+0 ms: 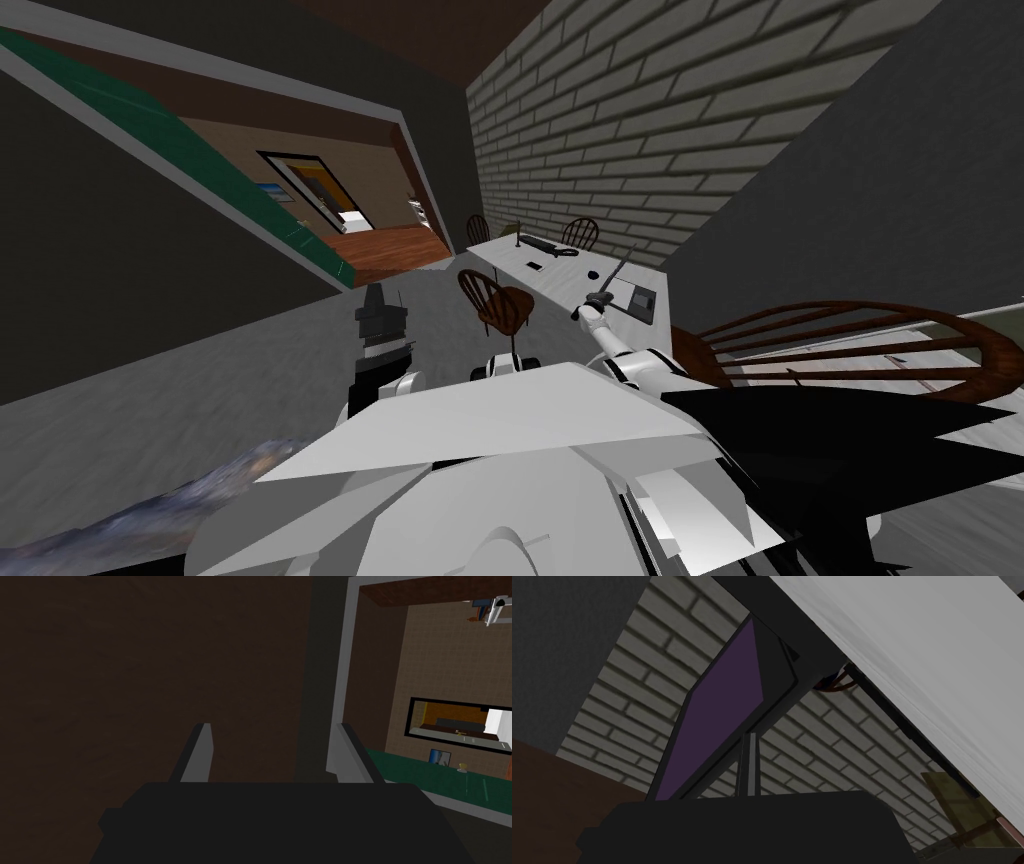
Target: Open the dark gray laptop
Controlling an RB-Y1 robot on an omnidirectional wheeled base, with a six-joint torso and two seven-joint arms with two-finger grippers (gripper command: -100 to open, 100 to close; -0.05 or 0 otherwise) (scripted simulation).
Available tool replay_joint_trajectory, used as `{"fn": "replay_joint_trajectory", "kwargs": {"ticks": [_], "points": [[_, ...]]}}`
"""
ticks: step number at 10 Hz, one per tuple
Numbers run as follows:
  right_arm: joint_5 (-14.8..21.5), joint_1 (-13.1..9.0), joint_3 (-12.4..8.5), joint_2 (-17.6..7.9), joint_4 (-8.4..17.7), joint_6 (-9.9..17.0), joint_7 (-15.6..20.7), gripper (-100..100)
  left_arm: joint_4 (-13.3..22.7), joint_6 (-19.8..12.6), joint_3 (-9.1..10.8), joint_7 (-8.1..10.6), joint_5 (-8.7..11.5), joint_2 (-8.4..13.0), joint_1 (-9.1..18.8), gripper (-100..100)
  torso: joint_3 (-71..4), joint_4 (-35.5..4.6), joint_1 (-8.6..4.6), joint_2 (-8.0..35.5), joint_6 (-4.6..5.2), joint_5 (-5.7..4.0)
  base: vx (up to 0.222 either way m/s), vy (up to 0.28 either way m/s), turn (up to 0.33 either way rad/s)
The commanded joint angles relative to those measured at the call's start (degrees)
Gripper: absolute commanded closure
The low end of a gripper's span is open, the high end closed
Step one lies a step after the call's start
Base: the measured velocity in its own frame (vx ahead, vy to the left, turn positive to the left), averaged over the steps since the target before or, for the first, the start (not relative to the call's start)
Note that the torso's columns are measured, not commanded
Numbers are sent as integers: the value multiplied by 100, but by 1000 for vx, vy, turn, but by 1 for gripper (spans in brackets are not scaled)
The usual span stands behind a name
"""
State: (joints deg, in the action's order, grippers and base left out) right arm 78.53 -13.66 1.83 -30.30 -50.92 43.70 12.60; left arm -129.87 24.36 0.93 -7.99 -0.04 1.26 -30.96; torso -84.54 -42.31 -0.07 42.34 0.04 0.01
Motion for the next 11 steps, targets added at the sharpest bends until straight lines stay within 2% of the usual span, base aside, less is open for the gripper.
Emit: {"fn": "replay_joint_trajectory", "kwargs": {"ticks": [1, 8, 9, 10, 11], "points": [[45, 56, -32, 142, -188, 91, -420, 100, 0, 0, 0, 0, 0, 0, 0, 0, 0, 1, -6, 0, -2, -3, -20, -70, -5], [191, 185, -106, 568, -685, 343, -1584, 100, 0, 0, 0, 0, 0, 0, 0, 0, -5, 3, 8, -8, -4, -1, -26, -61, -4], [197, 163, -88, 528, -602, 317, -1495, 100, 0, 0, 0, 0, 0, 0, 0, 0, -2, 2, 6, -4, -4, -1, -15, -28, 2], [215, 122, -33, 389, -628, 91, -1597, -100, 0, 0, 0, 0, 0, 0, 0, 0, -4, 3, 15, -8, -4, 1, -24, -31, 56], [224, 102, -7, 320, -641, -18, -1625, -100, 0, 0, 0, 0, 0, 0, 0, 0, -3, 2, 11, -5, -6, 2, -38, -50, 81]]}}
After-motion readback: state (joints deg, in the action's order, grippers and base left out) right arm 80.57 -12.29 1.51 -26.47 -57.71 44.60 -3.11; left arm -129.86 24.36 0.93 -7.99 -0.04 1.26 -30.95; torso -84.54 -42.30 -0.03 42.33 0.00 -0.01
